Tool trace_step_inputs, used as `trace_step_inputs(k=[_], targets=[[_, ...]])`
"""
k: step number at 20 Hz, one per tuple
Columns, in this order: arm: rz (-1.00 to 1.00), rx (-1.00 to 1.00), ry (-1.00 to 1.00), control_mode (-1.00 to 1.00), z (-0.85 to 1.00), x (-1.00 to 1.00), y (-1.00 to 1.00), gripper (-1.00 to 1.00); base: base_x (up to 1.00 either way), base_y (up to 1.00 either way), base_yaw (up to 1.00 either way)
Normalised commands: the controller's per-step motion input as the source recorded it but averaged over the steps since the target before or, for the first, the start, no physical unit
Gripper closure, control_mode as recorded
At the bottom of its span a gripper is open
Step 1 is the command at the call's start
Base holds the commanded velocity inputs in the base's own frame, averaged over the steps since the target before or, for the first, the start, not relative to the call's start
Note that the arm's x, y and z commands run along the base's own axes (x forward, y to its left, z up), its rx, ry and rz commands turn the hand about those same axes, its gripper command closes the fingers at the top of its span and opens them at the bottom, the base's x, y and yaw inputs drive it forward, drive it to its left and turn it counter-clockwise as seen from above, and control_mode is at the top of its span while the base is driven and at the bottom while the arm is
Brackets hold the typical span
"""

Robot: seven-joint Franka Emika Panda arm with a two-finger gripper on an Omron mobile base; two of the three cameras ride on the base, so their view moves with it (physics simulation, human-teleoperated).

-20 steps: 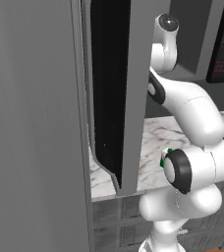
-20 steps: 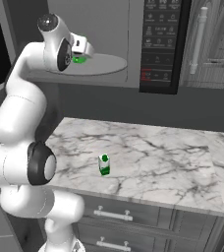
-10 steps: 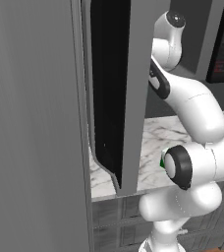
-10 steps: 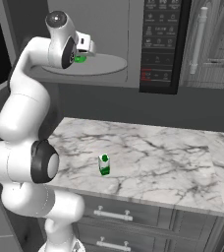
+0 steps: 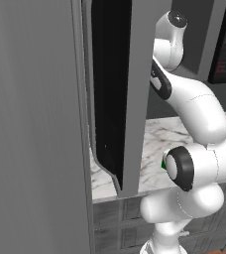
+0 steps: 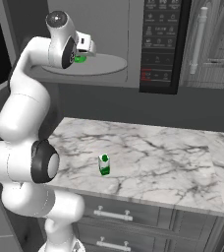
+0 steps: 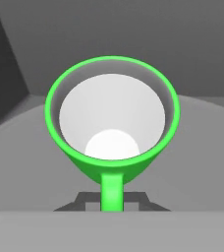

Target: Pick the mug from the counter and place it inside the microwave. Then close the microwave.

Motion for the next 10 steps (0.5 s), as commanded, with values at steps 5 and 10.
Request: trace_step_inputs(k=[5, 10], targets=[[0.0, -0.01, 0.01, -1.0, -0.07, 0.0, 0.0, 1.0, 0.0, 0.0, 0.0], [0.0, -0.03, 0.03, -1.0, -0.13, 0.0, 0.0, 1.0, 0.0, 0.0, 0.0]])
